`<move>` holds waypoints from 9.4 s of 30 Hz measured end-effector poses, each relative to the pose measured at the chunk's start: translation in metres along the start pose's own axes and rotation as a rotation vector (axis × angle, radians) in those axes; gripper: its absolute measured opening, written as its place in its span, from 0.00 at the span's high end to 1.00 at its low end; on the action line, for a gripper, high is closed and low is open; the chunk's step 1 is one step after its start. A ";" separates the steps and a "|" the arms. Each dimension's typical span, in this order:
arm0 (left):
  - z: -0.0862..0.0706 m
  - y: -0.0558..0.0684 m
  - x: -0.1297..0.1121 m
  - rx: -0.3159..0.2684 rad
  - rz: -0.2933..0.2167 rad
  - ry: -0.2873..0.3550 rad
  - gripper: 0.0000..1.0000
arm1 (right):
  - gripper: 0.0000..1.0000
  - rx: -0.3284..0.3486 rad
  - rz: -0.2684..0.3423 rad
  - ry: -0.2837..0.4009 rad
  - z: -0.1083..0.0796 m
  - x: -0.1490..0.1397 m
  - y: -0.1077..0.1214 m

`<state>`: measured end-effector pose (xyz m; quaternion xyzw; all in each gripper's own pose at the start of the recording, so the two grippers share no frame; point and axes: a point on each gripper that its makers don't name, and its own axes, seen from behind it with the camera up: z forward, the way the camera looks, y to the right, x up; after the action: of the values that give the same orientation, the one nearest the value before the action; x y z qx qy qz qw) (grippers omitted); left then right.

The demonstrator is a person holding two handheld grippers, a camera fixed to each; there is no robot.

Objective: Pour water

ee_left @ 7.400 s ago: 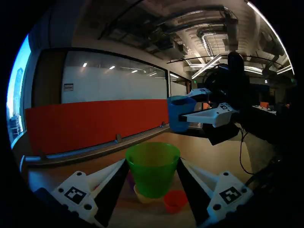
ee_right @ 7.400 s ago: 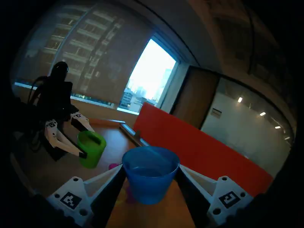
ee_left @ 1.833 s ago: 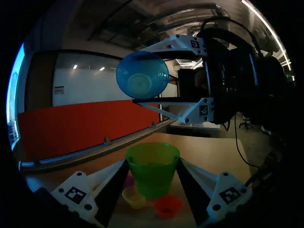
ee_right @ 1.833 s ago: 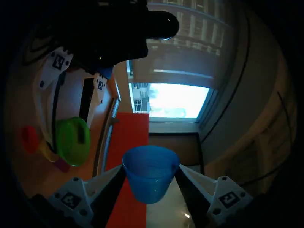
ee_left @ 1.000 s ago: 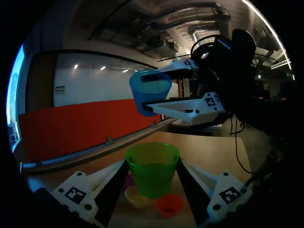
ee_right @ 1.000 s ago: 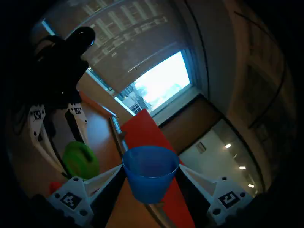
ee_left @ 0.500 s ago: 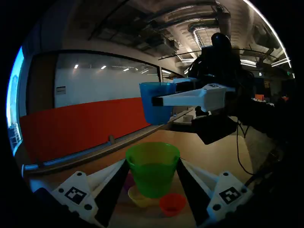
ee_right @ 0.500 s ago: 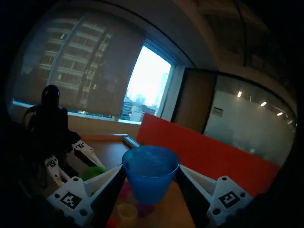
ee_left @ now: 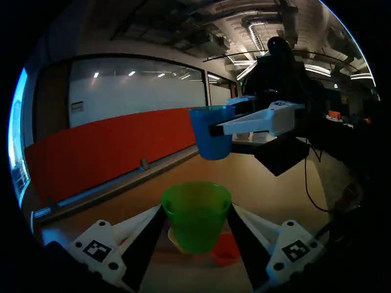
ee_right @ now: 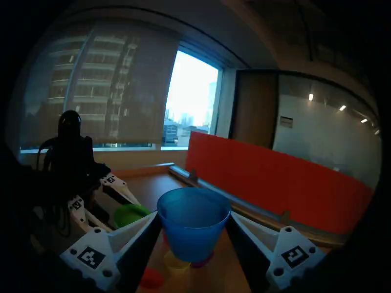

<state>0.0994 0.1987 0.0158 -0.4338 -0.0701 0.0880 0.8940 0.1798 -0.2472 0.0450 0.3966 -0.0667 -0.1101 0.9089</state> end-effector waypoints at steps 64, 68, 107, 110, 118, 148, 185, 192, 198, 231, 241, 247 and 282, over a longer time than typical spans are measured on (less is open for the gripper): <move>0.027 -0.008 -0.178 -0.061 -0.050 -0.388 0.15 | 0.11 0.047 0.071 -0.365 0.020 -0.217 0.003; 0.025 -0.008 -0.181 -0.062 -0.051 -0.385 0.15 | 0.11 0.047 0.076 -0.370 0.021 -0.221 0.002; -0.002 -0.011 -0.195 -0.070 -0.030 -0.437 0.00 | 0.11 0.041 0.114 -0.451 0.031 -0.272 -0.012; -0.004 -0.008 -0.195 -0.074 -0.032 -0.437 0.00 | 0.11 0.041 0.106 -0.447 0.030 -0.273 -0.014; -0.012 -0.007 -0.194 -0.067 -0.029 -0.438 0.00 | 0.10 0.034 0.099 -0.447 0.022 -0.275 -0.015; -0.044 -0.005 -0.177 0.025 -0.048 -0.388 0.00 | 0.01 -0.022 0.103 -0.450 -0.030 -0.270 -0.012; -0.131 -0.063 -0.069 0.586 -0.142 0.114 0.00 | 0.00 -0.561 0.076 0.021 -0.143 -0.162 0.057; -0.150 -0.081 -0.054 0.683 -0.179 0.207 0.00 | 0.00 -0.685 0.108 0.155 -0.177 -0.139 0.074; -0.165 -0.088 -0.053 0.754 -0.187 0.252 0.00 | 0.00 -0.780 0.179 0.259 -0.213 -0.130 0.091; -0.174 -0.082 -0.091 0.917 -0.192 0.217 0.00 | 0.01 -0.906 0.199 0.283 -0.258 -0.152 0.117; -0.170 -0.083 -0.103 0.957 -0.153 0.194 0.01 | 0.01 -0.916 0.226 0.258 -0.258 -0.154 0.121; -0.166 -0.088 -0.109 0.953 -0.164 0.208 0.00 | 0.01 -0.923 0.209 0.235 -0.255 -0.150 0.120; -0.146 -0.101 -0.147 0.933 -0.193 0.163 0.00 | 0.01 -0.947 0.209 0.212 -0.259 -0.158 0.125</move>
<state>-0.0050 -0.0058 -0.0016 0.0166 0.0073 -0.0075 0.9998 0.0997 0.0581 -0.0434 -0.0595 0.0439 0.0043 0.9973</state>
